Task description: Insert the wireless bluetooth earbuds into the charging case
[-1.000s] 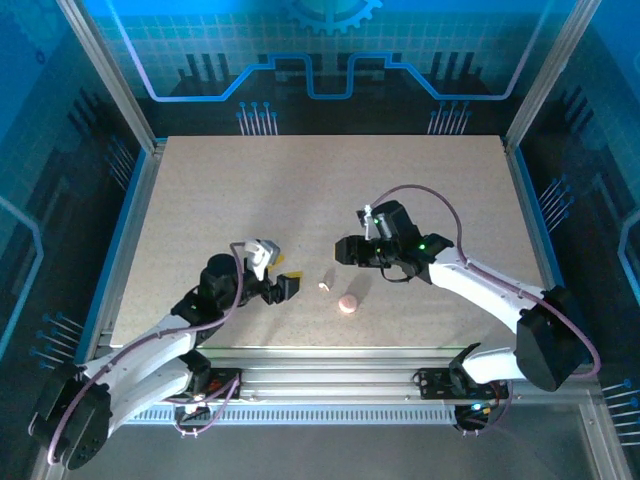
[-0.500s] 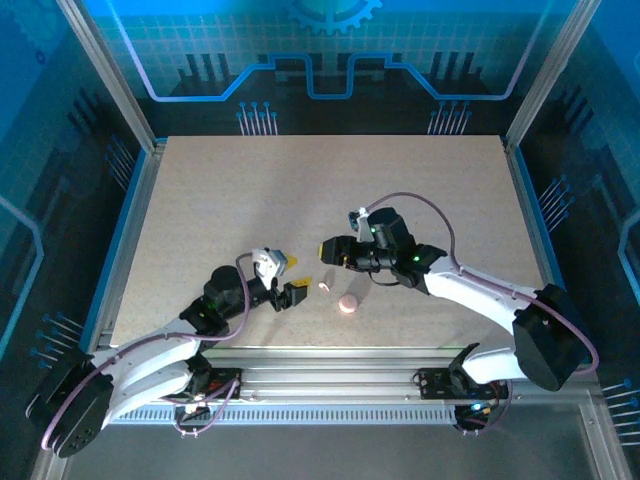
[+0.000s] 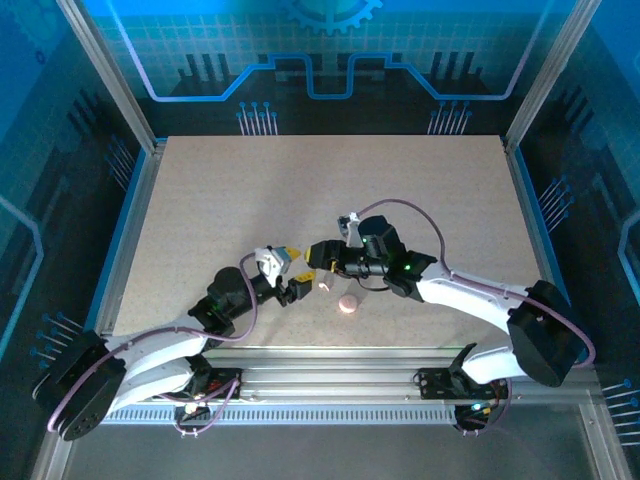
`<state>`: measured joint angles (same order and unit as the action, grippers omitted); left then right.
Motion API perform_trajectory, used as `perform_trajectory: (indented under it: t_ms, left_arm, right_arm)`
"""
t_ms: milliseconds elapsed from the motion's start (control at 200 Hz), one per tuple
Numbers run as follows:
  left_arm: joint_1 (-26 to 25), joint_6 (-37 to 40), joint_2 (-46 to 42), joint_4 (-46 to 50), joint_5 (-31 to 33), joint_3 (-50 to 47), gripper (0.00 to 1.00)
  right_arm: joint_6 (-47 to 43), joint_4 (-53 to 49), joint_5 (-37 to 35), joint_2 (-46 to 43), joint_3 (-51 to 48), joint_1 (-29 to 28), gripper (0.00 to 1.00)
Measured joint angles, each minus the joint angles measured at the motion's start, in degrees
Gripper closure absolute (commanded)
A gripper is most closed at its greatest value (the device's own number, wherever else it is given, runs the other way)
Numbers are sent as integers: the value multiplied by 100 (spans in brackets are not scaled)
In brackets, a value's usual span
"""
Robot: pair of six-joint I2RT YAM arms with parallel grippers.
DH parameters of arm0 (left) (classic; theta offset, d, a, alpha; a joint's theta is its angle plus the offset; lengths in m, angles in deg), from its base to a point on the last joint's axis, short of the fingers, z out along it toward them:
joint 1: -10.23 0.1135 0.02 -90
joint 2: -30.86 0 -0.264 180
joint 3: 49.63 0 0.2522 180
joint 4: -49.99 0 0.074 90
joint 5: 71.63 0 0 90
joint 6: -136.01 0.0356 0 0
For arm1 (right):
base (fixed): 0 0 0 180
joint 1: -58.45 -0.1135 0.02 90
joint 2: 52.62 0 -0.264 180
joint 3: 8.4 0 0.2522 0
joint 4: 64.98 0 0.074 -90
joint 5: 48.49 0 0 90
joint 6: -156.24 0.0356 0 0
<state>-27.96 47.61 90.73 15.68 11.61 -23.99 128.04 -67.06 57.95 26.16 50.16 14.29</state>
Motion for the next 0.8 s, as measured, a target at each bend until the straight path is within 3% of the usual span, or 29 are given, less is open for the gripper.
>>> perform_trajectory:
  t_ms: [340, 800]
  left_arm:
    - [-98, -61, 514, -691, 299, -9, 45]
    - [-201, -358, 721, -1106, 356, -17, 73]
  right_arm:
    - [149, 85, -125, 11, 0, -96, 47]
    - [116, 50, -321, -2, 9, -133, 44]
